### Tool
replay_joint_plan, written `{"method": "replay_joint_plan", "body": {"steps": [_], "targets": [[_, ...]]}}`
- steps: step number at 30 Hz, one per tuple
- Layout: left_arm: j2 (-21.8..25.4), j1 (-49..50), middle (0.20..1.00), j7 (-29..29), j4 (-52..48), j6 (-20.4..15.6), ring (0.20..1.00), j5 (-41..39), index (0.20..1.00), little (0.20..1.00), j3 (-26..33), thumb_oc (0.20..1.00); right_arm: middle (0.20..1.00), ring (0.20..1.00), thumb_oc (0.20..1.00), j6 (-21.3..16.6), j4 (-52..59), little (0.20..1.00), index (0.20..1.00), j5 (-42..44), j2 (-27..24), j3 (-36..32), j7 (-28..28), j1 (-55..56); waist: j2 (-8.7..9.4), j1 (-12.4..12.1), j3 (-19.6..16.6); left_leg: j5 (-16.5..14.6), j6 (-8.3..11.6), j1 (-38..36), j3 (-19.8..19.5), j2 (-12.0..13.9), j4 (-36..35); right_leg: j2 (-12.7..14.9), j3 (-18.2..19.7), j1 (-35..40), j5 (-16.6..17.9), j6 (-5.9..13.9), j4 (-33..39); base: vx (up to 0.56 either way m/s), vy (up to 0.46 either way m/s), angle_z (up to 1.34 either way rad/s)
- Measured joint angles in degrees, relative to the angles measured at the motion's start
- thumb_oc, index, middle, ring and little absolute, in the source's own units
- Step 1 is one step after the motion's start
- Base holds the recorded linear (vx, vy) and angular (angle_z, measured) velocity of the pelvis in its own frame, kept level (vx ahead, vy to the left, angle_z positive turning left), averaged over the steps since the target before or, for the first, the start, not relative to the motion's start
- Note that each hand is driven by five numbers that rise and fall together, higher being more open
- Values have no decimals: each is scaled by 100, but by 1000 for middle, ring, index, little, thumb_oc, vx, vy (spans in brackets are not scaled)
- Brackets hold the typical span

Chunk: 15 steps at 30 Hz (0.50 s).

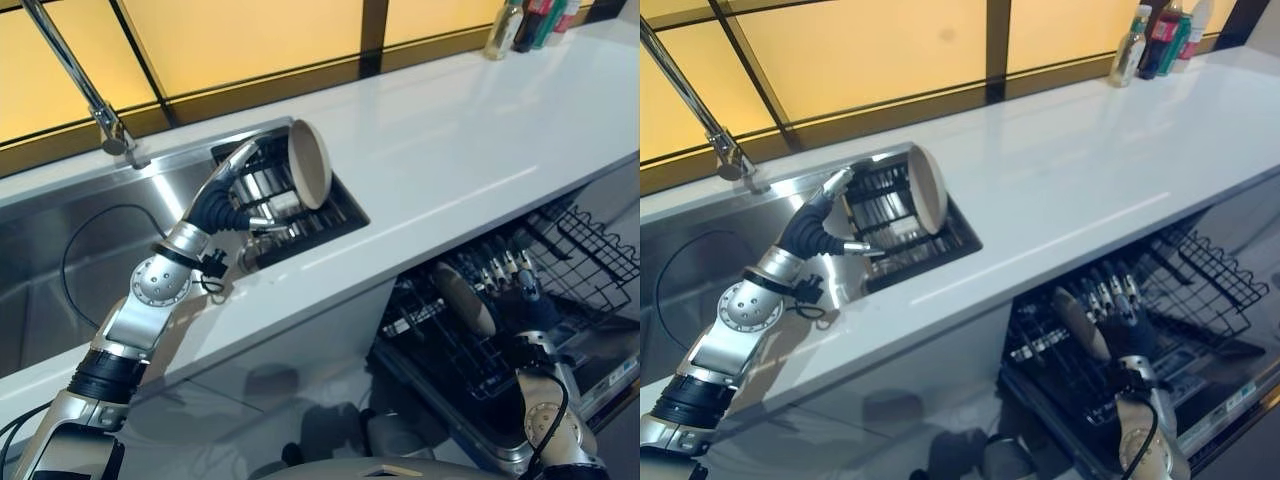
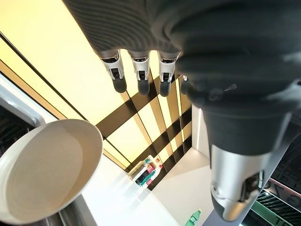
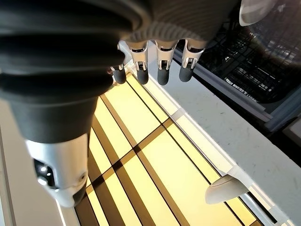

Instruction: Pick up plates and place into dishwasher.

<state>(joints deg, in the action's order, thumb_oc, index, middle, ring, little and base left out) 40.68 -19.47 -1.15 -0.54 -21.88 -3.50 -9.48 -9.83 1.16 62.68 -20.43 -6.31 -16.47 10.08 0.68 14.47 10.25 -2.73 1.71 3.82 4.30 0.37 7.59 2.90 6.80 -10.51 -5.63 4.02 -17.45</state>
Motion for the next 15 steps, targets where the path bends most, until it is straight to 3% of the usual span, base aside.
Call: {"method": "replay_joint_plan", "body": {"steps": [6, 15], "targets": [[121, -260, 1000, 209, 30, 6, 1000, 28, 1000, 1000, -24, 1000, 1000, 1000, 1000, -23, 83, 1000, 1000, 2, -75, 35, -4, -119, 37, 13, 226, -78, 52, 339, -24, 68, 319, -79, 31, -342, -37, -61, -278, -1, -1, -1], [489, -1591, 1000, 855, 763, 23, 1000, 253, 1000, 1000, -377, 1000, 1000, 1000, 1000, -32, 83, 1000, 1000, 106, -166, 28, -19, -267, 134, 48, 604, -129, 147, 832, -21, 200, 710, -187, 48, -814, -38, -124, -576, -21, -7, -2]]}}
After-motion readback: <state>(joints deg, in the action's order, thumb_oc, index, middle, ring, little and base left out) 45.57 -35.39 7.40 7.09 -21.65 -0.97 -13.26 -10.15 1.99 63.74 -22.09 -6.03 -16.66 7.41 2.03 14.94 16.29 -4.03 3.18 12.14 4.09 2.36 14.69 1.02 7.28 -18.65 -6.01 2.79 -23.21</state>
